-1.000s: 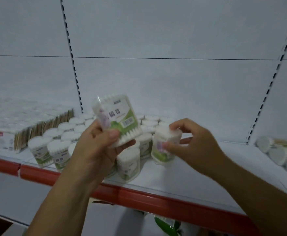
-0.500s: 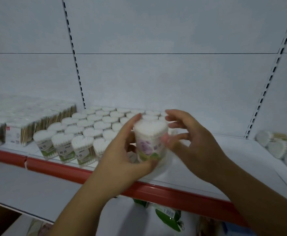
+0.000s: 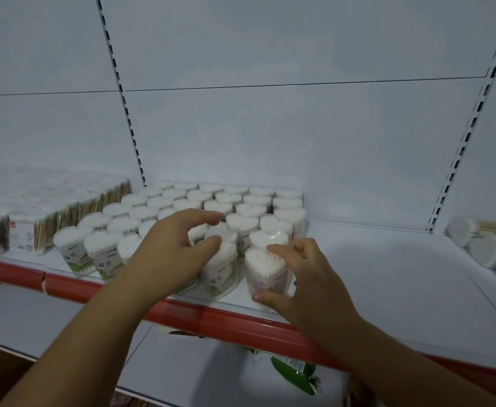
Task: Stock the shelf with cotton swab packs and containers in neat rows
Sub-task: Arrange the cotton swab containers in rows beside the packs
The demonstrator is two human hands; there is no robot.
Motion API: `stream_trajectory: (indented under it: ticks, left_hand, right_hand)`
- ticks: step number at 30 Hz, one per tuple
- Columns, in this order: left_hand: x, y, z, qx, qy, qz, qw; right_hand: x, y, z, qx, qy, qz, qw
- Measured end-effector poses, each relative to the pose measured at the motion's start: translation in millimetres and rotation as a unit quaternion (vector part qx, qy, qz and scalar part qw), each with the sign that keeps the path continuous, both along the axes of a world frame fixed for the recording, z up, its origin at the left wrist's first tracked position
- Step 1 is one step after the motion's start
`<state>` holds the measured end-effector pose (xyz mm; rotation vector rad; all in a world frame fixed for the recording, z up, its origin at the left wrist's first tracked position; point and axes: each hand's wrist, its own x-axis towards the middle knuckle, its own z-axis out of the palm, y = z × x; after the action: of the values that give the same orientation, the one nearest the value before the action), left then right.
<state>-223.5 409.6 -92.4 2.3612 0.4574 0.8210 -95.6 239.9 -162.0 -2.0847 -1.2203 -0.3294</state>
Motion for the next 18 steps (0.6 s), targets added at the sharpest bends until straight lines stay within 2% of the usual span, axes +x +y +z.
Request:
stream_trajectory:
  ticks: [4,9,13,16,18]
  left_hand:
    - [4.6,-4.3,-12.7,0.006,0.014,0.021,1.000]
    - [14.1,-29.6,-12.2,-0.005,-0.025,0.024,0.999]
    - [37.0,-61.4,5.0,0.005,-0.074,-0.040,0.996]
    - [62.7,-95.0,13.2,0.003,-0.115,-0.138,0.984]
    - [84.0,-122.4,6.9,-0.028,-0.106,-0.207,0.972]
  right_hand:
    - [5.8,-0.7,-10.8,0.003,0.044,0.039,0.998]
    - [7.3,-1.8,-16.3,0.044,0.109,0.057,0.991]
    - [5.0,-5.6,-7.1,0.099,0.158,0.062,0.980]
    - [14.8,-32.6,4.3,0.141,0.149,0.067,0.976]
    - [30.7,-72.4,13.0,0.136,0.154,0.044,0.978]
